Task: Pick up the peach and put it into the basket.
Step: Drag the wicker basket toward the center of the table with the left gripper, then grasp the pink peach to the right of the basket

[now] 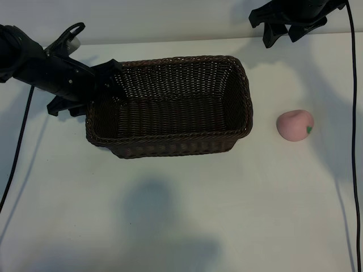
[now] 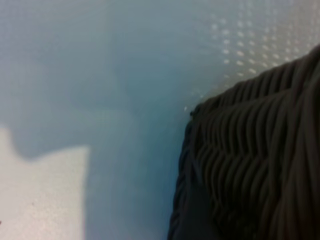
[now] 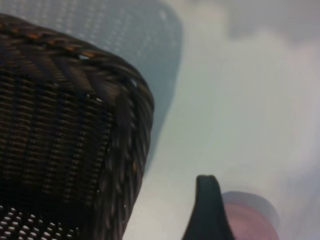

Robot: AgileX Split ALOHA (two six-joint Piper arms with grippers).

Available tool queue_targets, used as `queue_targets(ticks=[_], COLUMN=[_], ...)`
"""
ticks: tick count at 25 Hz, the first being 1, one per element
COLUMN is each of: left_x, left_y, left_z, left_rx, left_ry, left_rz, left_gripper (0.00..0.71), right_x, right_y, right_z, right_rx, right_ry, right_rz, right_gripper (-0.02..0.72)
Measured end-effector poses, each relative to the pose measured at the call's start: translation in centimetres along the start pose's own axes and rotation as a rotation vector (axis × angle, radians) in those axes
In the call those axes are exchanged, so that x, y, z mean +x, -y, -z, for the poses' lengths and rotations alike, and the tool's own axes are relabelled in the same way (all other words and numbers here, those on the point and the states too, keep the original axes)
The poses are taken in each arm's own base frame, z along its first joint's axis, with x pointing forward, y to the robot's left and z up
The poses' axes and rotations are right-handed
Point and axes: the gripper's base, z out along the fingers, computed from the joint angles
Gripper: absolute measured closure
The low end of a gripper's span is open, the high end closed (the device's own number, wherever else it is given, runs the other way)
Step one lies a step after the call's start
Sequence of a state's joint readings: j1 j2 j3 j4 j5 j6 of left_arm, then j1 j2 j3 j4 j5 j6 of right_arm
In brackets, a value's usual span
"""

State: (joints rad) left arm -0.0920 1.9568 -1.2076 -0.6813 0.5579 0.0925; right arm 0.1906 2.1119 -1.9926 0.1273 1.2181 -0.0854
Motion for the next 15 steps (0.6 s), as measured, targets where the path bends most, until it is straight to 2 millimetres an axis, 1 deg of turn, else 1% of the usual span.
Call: queue_targets(ticks=[2,4,8,10,15], left_x=[0.0,-0.1,-0.8,-1.3,-2.8], left_y=[0.1,0.4,1.0,1.2,2.6], left_z=[0.4,1.3,4.4,5.9,8.7], left_rx=[-0.004,-0.006,-0.006,-0.019,-0.085], left_ry=[0.000,0.020,0.079,0.080,0.065], left_rz=[-0.020,-0.050,-0.092,-0.126,-0.211], left_gripper=[0.089,0.091,0.100,0.105,0.112], right_x=[0.0,0.0,0.0,0.0,0.0], right_y=[0.0,0.0,0.0,0.0,0.0], right_z=[0.0,0.0,0.0,0.0,0.0], right_rx=[0.000,0.000,0.000,0.000,0.000], right_ry=[0.000,0.000,0.000,0.000,0.000], right_rz=[0.000,0.000,0.000,0.000,0.000], right_gripper=[0.185,0.185,0.185,0.185,0.185])
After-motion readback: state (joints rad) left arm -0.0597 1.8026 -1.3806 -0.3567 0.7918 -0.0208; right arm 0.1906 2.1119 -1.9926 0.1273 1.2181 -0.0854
